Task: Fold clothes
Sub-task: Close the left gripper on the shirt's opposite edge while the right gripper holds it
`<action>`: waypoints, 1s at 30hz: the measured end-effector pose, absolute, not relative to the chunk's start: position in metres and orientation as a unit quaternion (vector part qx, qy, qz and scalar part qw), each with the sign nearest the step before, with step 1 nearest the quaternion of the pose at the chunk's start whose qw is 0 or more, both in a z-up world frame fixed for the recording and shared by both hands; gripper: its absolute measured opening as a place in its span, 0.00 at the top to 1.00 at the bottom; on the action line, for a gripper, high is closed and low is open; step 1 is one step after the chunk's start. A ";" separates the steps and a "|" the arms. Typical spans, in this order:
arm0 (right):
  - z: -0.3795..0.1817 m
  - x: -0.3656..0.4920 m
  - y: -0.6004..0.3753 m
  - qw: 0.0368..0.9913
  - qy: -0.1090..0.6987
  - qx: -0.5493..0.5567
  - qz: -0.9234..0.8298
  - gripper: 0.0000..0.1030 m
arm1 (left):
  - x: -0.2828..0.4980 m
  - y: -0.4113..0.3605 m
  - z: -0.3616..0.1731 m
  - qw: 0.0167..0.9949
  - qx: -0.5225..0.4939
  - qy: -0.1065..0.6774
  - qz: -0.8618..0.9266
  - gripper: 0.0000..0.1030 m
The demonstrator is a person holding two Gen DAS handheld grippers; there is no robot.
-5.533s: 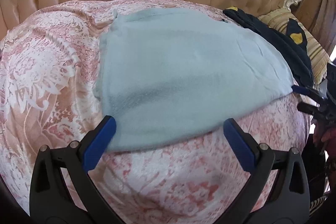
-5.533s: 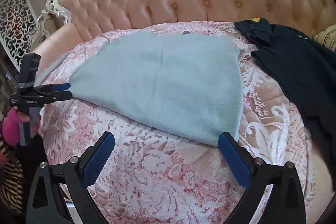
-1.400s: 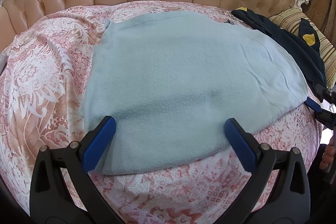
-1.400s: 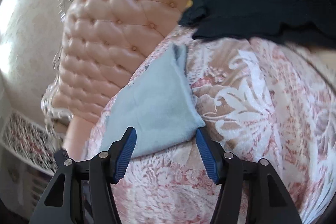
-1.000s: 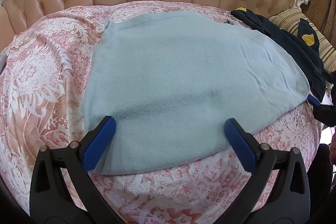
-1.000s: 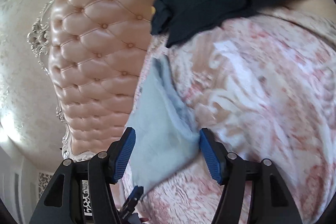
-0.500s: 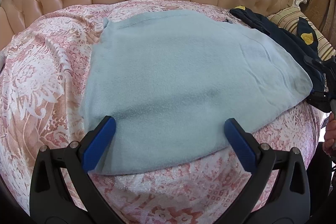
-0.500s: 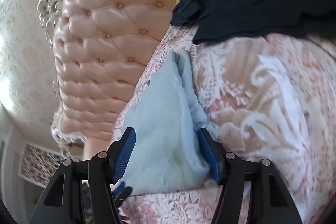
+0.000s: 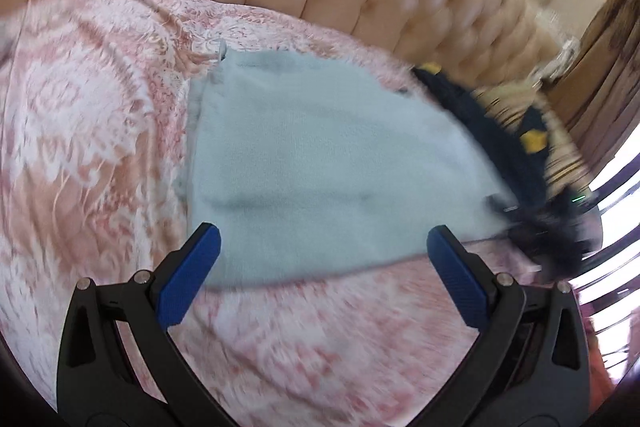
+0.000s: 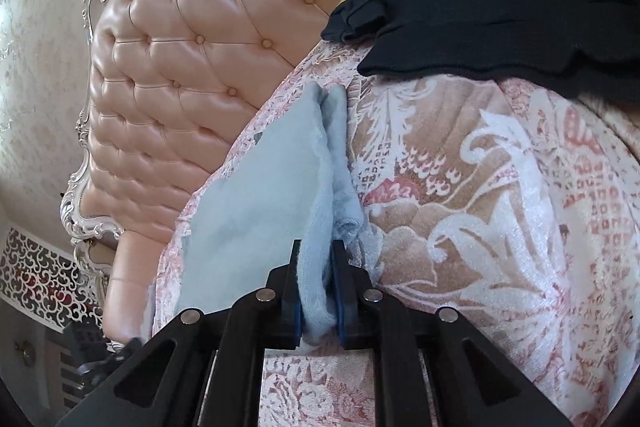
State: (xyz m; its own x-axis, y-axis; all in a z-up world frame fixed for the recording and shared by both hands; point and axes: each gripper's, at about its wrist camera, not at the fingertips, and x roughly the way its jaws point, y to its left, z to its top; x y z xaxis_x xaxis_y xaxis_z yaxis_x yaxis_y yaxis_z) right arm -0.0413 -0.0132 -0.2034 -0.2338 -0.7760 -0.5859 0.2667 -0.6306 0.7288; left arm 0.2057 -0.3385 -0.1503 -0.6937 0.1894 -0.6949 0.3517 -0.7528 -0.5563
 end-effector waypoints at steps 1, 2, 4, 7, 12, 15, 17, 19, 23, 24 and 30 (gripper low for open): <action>-0.205 -0.042 -0.012 0.351 -0.252 0.510 -0.744 0.89 | 0.212 -0.344 -0.151 0.036 0.385 0.374 -0.843 0.00; -0.206 -0.042 -0.012 0.351 -0.257 0.510 -0.742 0.89 | 0.216 -0.349 -0.157 0.027 0.382 0.402 -0.832 0.00; -0.209 -0.043 -0.010 0.352 -0.265 0.510 -0.739 0.89 | 0.221 -0.358 -0.169 0.016 0.374 0.456 -0.807 0.00; -0.207 -0.043 -0.010 0.352 -0.257 0.511 -0.741 0.89 | 0.225 -0.362 -0.183 0.010 0.360 0.510 -0.782 0.00; -0.207 -0.044 -0.010 0.352 -0.257 0.513 -0.740 0.89 | 0.233 -0.361 -0.201 0.004 0.337 0.575 -0.745 0.00; -0.207 -0.044 -0.010 0.351 -0.258 0.514 -0.739 0.89 | 0.235 -0.367 -0.208 0.000 0.311 0.602 -0.736 0.00; -0.206 -0.044 -0.010 0.351 -0.259 0.514 -0.738 0.89 | 0.234 -0.373 -0.209 0.004 0.294 0.613 -0.733 0.00; -0.206 -0.043 -0.010 0.351 -0.259 0.515 -0.738 0.89 | 0.233 -0.380 -0.212 0.008 0.282 0.624 -0.729 0.00; -0.206 -0.044 -0.011 0.350 -0.258 0.516 -0.738 0.89 | 0.234 -0.392 -0.219 0.014 0.255 0.649 -0.717 0.00; -0.207 -0.044 -0.010 0.350 -0.258 0.516 -0.738 0.89 | 0.235 -0.393 -0.220 0.013 0.249 0.652 -0.716 0.00; -0.209 -0.046 -0.010 0.353 -0.259 0.515 -0.737 0.89 | 0.246 -0.394 -0.222 0.037 0.239 0.663 -0.709 0.01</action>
State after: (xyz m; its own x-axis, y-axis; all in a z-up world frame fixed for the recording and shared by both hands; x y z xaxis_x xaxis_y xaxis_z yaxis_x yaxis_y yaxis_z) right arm -0.0456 -0.0096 -0.2086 -0.2188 -0.7872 -0.5765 0.2543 -0.6164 0.7452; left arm 0.2455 -0.3945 -0.2222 -0.8828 0.2649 -0.3879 0.3694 -0.1187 -0.9217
